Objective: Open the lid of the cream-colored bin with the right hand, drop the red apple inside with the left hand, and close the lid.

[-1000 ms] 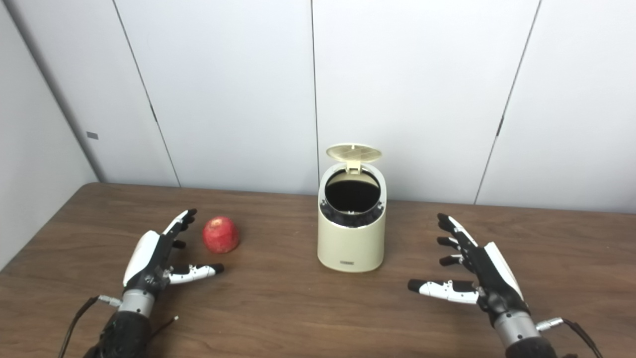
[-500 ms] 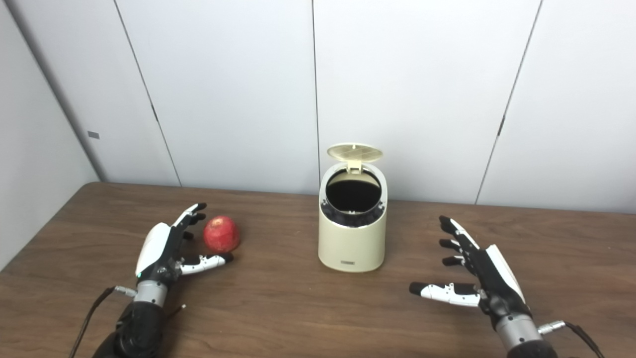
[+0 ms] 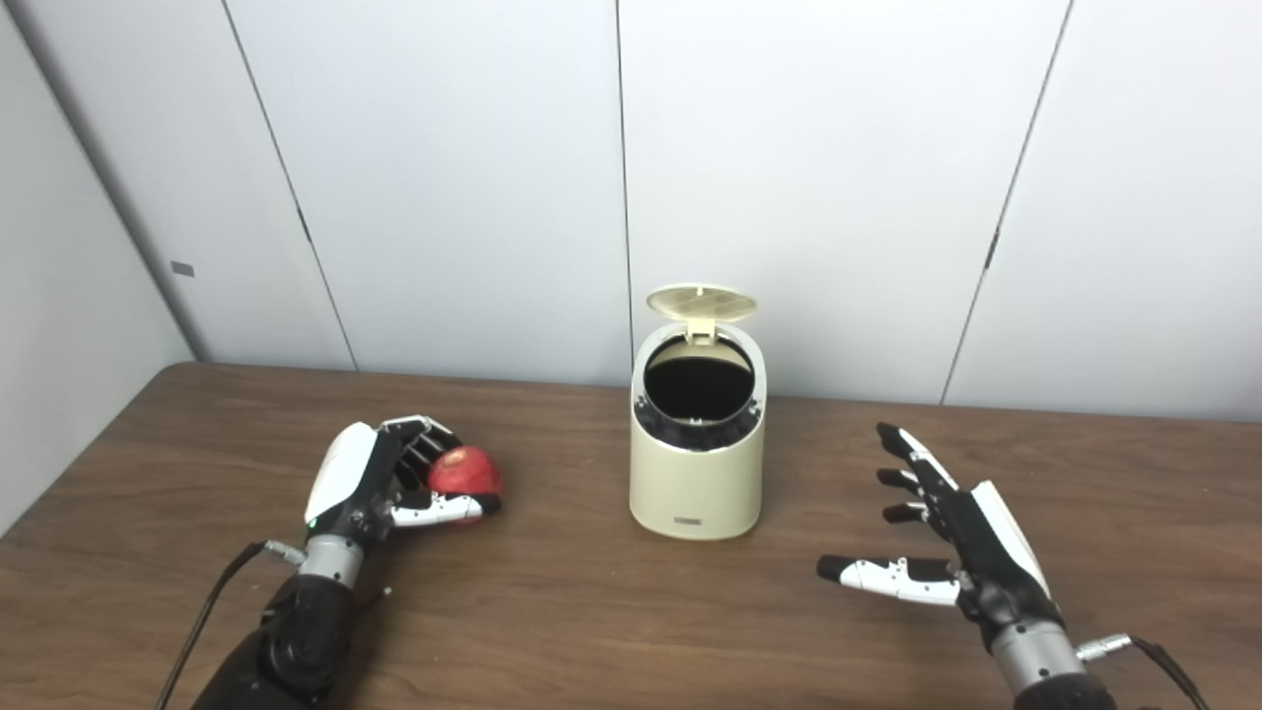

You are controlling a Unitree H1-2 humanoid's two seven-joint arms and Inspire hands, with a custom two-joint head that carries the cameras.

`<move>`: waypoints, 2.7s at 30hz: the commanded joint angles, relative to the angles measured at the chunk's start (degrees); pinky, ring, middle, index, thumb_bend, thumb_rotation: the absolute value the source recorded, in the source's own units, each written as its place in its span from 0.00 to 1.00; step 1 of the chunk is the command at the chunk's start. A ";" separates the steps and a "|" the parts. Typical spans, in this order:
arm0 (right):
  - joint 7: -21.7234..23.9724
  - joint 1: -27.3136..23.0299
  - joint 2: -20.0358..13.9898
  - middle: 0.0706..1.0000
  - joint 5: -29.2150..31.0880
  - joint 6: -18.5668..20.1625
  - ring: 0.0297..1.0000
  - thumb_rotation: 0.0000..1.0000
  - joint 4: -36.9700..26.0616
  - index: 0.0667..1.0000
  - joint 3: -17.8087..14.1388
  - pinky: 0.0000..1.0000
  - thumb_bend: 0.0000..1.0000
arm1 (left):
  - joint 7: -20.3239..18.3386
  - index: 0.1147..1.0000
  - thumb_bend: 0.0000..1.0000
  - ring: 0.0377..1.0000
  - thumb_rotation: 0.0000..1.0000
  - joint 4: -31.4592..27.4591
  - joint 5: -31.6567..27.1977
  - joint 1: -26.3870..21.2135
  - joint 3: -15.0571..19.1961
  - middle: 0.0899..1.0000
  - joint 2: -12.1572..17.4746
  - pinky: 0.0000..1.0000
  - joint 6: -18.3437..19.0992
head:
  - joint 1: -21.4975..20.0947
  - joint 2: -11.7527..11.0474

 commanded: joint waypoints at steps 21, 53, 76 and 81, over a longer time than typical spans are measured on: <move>-0.40 -1.61 -0.30 0.92 -0.90 -0.02 0.84 0.30 -1.22 0.93 0.69 0.70 0.83 | 8.87 0.43 0.53 0.38 0.00 -16.14 3.85 0.23 0.91 0.40 -2.80 0.33 -4.92 | -2.64 -1.34; -0.33 -1.94 1.46 0.93 -4.10 3.26 0.84 0.31 -3.65 0.94 2.43 0.62 0.83 | 2.23 0.42 0.53 0.33 0.00 -20.53 4.87 -11.35 -3.23 0.41 -16.55 0.24 -3.15 | -6.61 -2.19; -1.07 -1.19 2.99 0.92 -4.48 4.16 0.84 0.28 -5.49 0.93 2.10 0.64 0.84 | 18.82 0.42 0.52 0.30 0.00 -0.63 12.12 -15.26 -6.06 0.35 -16.66 0.23 -11.42 | -7.18 -2.09; -1.26 -0.86 2.97 0.92 -5.12 3.71 0.83 0.30 -5.47 0.93 2.26 0.66 0.84 | 20.84 0.44 0.52 0.30 0.00 3.28 11.91 -16.34 -6.93 0.35 -16.81 0.22 -12.74 | -7.20 -1.94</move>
